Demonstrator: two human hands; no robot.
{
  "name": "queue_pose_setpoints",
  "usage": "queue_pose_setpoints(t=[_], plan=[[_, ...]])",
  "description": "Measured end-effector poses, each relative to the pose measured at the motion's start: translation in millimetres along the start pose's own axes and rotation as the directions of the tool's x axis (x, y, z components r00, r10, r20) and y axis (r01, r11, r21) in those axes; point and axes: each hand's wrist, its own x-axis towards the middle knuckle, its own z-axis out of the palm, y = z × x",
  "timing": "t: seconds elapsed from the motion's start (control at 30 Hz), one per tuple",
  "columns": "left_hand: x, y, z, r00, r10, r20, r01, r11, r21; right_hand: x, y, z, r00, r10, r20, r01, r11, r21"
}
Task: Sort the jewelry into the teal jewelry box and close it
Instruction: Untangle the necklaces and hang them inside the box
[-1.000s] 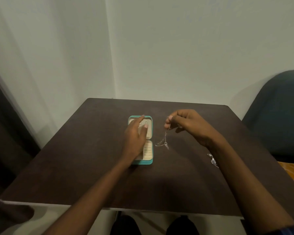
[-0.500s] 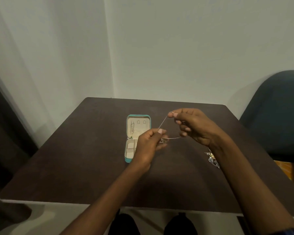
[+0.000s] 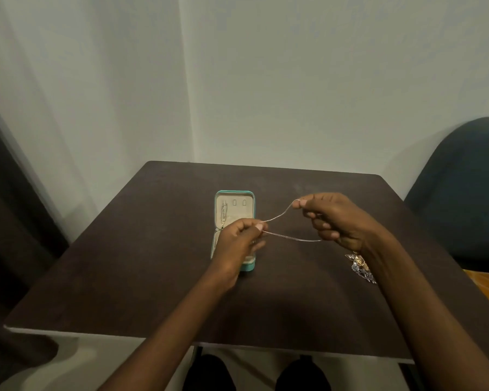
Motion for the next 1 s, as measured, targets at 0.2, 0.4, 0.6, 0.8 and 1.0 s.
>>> queue_pose_setpoints(t=[0.2, 0.4, 0.6, 0.8, 1.0], plan=[[-5.5, 10.6, 11.5, 0.968, -0.026, 0.251, 0.13, 0.904, -0.407, 7.3, 13.8, 6.3, 0.997, 0.009, -0.078, -0.021, 0.986, -0.165], [-8.5, -3.9, 18.5, 0.955, -0.102, 0.279, 0.1, 0.995, 0.021, 6.9, 11.4, 14.9, 0.994, -0.008, -0.108, 0.002, 0.998, -0.057], [-1.6, -8.5, 11.6, 0.995, -0.091, 0.045, 0.092, 0.996, -0.01, -2.9, 2.0, 22.6, 0.998, -0.056, -0.029, 0.055, 0.998, -0.04], [-8.9, -5.8, 8.7, 0.934, -0.164, 0.318, 0.14, 0.985, 0.098, 0.1, 1.5, 23.7, 0.988, -0.066, -0.141, 0.08, 0.992, 0.099], [-7.0, 6.3, 5.7, 0.935, -0.195, 0.297, 0.236, 0.965, -0.11, 0.2, 9.8, 17.1, 0.976, -0.099, -0.196, 0.106, 0.994, 0.03]])
